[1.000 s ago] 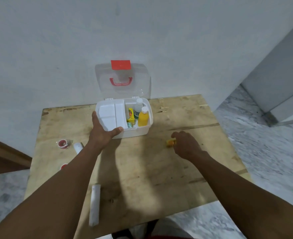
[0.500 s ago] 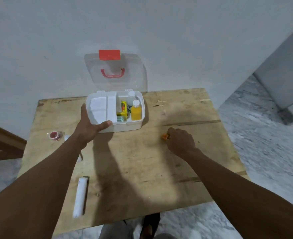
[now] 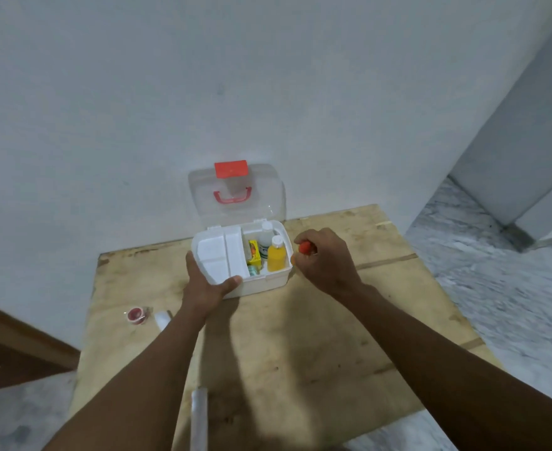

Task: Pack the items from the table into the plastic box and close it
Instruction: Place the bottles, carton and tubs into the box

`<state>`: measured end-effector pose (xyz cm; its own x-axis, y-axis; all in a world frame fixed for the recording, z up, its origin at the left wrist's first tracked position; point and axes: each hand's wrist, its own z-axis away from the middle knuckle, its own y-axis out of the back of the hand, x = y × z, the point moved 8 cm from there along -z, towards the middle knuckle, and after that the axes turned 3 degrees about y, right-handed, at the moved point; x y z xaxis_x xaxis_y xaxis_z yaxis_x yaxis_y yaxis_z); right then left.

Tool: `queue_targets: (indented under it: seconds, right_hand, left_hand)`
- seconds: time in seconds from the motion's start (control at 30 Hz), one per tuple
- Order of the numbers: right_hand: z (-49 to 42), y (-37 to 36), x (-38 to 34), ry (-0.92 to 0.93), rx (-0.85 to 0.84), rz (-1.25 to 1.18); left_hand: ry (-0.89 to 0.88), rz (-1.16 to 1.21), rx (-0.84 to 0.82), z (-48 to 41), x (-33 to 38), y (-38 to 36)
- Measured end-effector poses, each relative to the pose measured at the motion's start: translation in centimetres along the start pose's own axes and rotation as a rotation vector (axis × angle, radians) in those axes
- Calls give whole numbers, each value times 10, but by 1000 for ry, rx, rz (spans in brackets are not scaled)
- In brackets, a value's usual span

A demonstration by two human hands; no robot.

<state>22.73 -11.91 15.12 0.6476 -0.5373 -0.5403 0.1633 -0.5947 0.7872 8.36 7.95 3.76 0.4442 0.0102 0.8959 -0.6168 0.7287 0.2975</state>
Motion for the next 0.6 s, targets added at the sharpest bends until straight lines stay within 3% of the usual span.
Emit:
queue_targets:
  seconds: [0.27,0.4,0.6]
  right_hand:
    - [-7,-27,-39,-64,-23,-77]
    - [-15,-52,-46,36,-69,76]
    - [-26,-86,-40,31,-190,264]
  left_hand:
    - [-26,-13,28,-3,0,-1]
    - [-66,-18,40,-2,1,-1]
    - [-53,-20,51,-2,1,1]
